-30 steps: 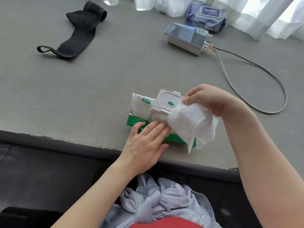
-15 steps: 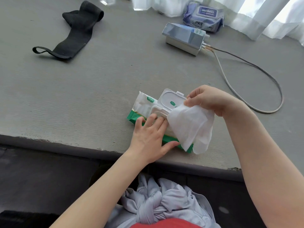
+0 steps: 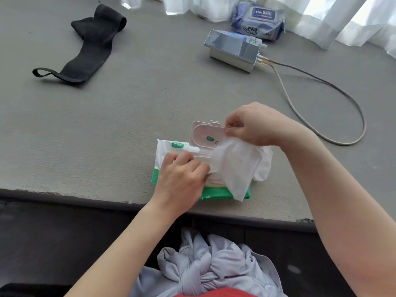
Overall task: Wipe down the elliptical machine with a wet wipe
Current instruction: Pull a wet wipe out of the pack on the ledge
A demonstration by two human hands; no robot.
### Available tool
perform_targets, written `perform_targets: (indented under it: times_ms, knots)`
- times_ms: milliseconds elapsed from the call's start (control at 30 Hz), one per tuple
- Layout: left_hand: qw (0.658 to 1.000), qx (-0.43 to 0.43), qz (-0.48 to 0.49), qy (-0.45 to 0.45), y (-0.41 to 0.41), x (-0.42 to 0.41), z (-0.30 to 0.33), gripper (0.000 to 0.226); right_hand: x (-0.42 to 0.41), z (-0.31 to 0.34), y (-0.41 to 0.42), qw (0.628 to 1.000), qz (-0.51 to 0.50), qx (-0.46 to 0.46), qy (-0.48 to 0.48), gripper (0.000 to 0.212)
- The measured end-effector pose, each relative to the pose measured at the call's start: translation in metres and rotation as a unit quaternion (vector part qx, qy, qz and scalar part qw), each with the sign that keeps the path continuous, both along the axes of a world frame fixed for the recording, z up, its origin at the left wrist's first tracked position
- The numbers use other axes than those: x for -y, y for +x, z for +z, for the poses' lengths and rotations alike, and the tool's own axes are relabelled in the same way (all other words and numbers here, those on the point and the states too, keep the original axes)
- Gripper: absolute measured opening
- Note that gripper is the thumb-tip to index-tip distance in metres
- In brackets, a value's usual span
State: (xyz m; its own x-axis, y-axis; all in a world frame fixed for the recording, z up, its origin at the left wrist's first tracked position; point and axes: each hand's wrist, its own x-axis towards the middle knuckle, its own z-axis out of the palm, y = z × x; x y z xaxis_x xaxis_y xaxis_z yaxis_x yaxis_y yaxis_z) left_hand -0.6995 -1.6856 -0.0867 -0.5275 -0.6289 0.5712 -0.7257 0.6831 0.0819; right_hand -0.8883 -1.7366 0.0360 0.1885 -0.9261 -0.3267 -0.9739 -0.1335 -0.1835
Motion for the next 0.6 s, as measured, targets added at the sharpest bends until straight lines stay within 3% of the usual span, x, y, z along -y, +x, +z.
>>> perform_targets:
  times_ms: [233,433,600]
  knots:
    - [0.997,0.013,0.030,0.077,-0.006,-0.009,-0.008,0.039,0.001,0.000,0.003,0.999,-0.005,-0.042,0.024,0.015]
    - [0.981,-0.166,0.026,0.101,0.006,-0.019,-0.009,0.027,0.005,0.000,0.003,0.999,-0.009,-0.024,0.032,0.018]
    - [0.980,-0.150,0.043,0.121,0.007,-0.011,-0.009,0.009,0.007,-0.002,0.005,0.999,-0.004,-0.014,0.040,0.018]
